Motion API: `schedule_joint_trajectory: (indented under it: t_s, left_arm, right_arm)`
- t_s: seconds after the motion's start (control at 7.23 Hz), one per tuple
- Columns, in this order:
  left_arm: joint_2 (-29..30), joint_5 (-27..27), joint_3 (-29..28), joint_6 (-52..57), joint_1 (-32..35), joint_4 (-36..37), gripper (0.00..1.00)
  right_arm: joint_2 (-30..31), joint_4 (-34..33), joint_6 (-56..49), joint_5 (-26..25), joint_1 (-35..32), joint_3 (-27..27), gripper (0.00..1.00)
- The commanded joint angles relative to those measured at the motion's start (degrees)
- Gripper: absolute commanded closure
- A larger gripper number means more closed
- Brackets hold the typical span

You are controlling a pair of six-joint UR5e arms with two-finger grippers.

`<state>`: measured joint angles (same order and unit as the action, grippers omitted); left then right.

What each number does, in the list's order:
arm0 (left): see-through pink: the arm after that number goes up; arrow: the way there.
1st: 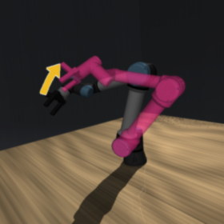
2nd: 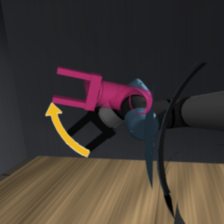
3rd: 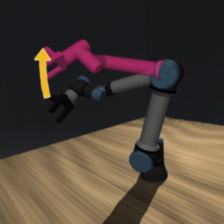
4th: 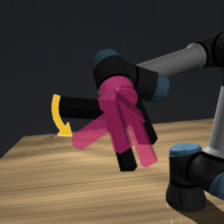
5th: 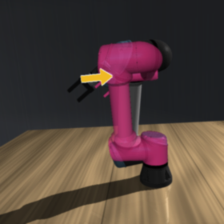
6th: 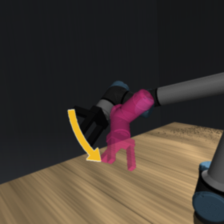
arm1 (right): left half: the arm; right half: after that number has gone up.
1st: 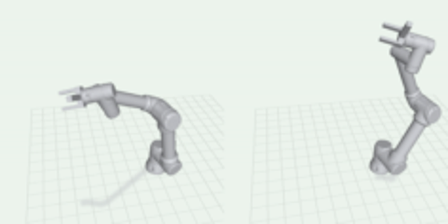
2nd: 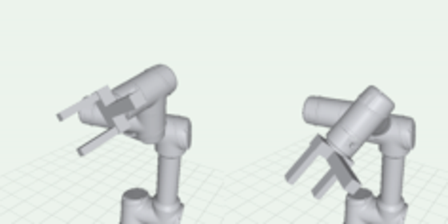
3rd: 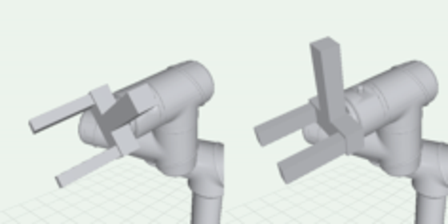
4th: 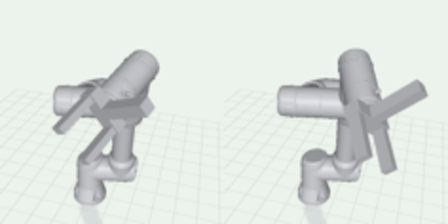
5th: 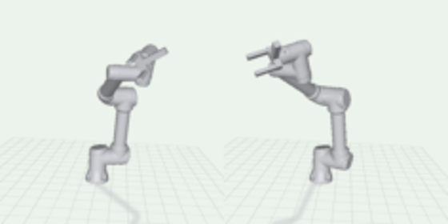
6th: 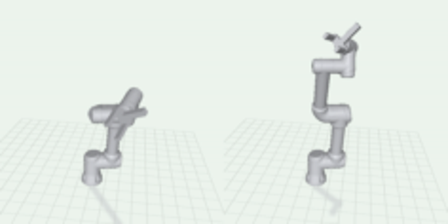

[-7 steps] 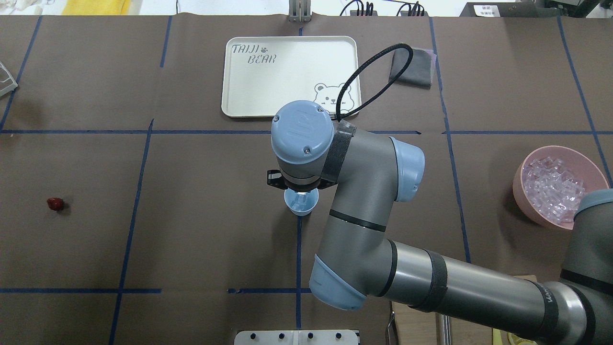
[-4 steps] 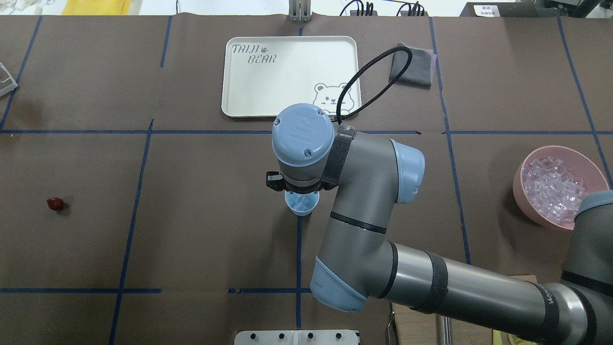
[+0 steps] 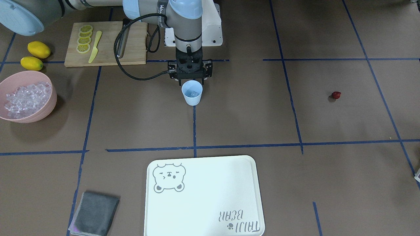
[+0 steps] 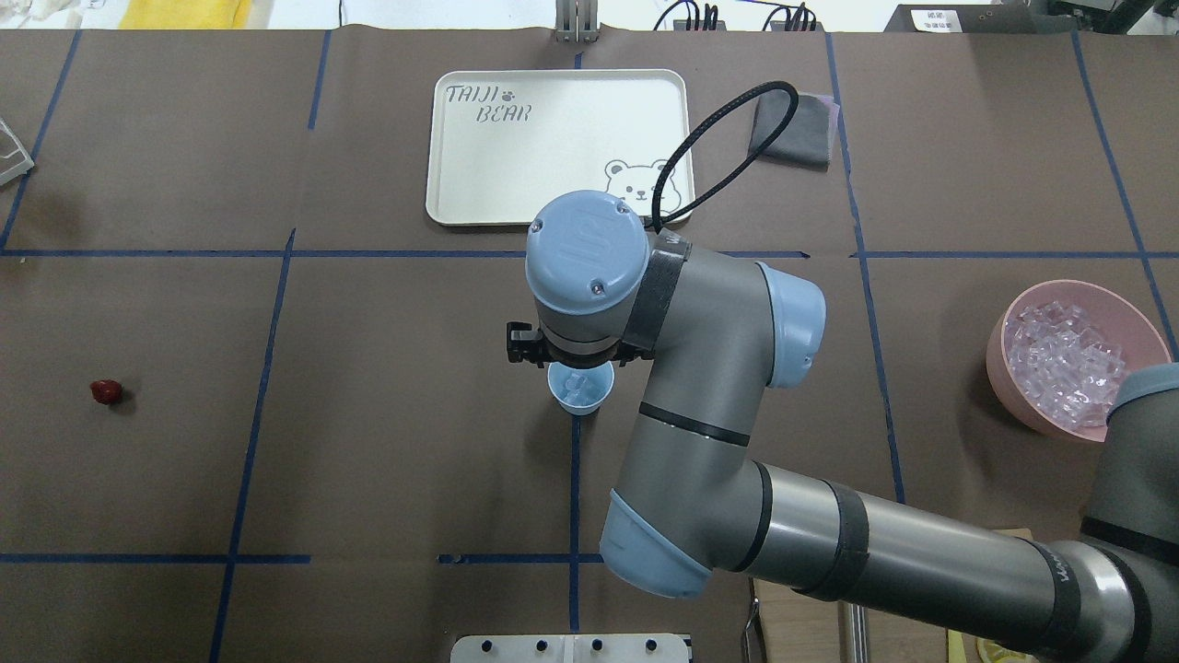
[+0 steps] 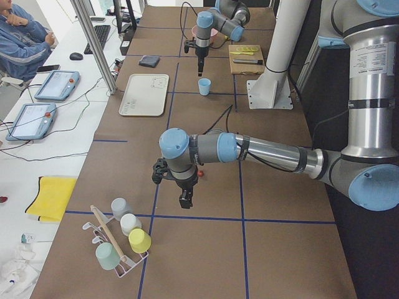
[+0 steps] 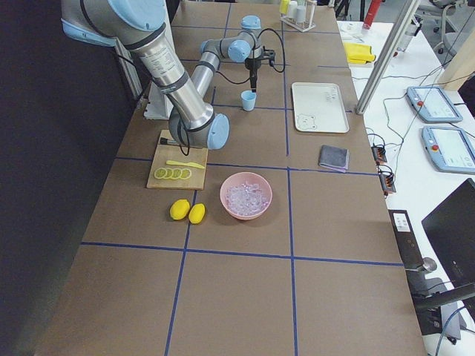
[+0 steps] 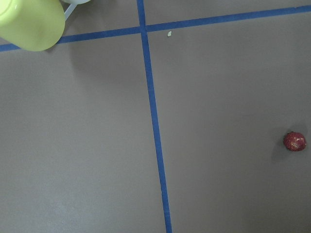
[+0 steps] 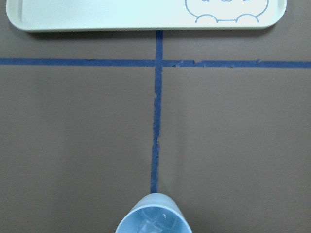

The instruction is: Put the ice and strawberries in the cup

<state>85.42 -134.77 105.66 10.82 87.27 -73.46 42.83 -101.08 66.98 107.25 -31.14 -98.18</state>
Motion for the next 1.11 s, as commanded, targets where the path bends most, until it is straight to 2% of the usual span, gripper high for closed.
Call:
schedule_joint_trajectory:
  t_s: [0.0, 0.14, 0.41, 0.55, 0.69, 0.83, 0.97]
  left_arm:
    - [1.41, 0.03, -0.01, -0.45, -0.52, -0.02, 0.00]
    - [2.89, -0.06, 0.07, -0.45, -0.52, -0.10, 0.00]
    - [5.01, -0.15, 0.25, -0.36, -0.52, -0.37, 0.00]
    - [5.89, -0.06, -0.88, -0.36, -0.52, -3.59, 0.00]
    - [6.16, -0.32, -1.15, -0.54, -0.52, -5.10, 0.00]
    - [6.25, -0.41, -1.24, -0.45, -0.52, -5.20, 0.00]
    - [6.42, -0.67, -1.07, -0.45, -0.52, -5.12, 0.00]
  right_arm:
    - [3.20, -0.09, -10.84, 7.07, -8.46, -0.70, 0.00]
    - [7.66, -0.09, -17.60, 7.53, -12.15, -3.83, 0.00]
    - [18.73, -0.09, -32.28, 15.40, -21.28, -10.78, 0.00]
    - [24.52, -0.09, -39.66, 16.84, -24.98, -13.68, 0.00]
    - [30.15, -0.09, -47.74, 19.20, -29.54, -15.62, 0.00]
    - [34.38, 0.00, -55.21, 22.44, -33.94, -16.08, 0.00]
    - [38.17, -0.08, -61.82, 23.52, -37.90, -15.82, 0.00]
